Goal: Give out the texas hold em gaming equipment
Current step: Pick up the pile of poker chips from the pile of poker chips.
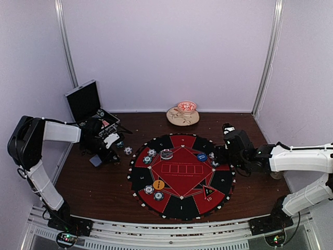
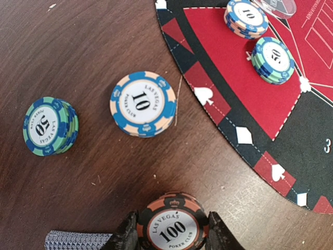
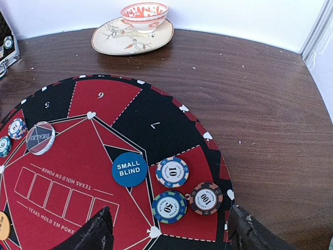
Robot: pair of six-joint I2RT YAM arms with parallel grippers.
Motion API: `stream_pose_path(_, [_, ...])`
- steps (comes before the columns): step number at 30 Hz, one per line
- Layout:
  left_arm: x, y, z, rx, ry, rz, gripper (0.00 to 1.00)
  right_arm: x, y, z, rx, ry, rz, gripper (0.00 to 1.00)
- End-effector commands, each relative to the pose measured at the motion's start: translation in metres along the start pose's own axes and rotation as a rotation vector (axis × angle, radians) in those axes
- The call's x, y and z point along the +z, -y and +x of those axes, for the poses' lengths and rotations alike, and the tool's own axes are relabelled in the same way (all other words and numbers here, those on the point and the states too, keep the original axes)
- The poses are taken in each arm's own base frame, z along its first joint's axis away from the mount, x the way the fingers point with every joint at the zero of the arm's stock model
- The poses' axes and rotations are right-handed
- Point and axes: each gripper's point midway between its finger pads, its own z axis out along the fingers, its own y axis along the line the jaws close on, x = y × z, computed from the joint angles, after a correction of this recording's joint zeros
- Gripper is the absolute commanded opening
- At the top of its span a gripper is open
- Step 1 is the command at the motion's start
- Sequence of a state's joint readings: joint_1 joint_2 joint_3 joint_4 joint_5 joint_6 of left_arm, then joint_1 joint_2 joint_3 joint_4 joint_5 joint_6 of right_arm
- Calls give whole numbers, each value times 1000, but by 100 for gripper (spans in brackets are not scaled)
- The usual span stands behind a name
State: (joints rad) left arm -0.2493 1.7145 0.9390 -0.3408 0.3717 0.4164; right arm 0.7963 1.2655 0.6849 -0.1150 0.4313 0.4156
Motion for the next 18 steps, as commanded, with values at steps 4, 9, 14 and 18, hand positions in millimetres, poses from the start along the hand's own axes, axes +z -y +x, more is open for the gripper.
stream_pose_path(4, [-15, -3, -19, 27, 66, -17, 25, -5, 4, -5, 7, 28, 10, 77])
stream_pose_path(9, [-22, -2, -23, 35, 85, -26, 23, -4, 4, -5, 7, 28, 11, 77])
stream_pose_path(14, [-30, -2, -28, 45, 106, -42, 23, -4, 4, -5, 7, 29, 11, 77])
stream_pose_path(18, [-36, 0, -32, 55, 126, -49, 23, -4, 4, -5, 7, 29, 12, 77])
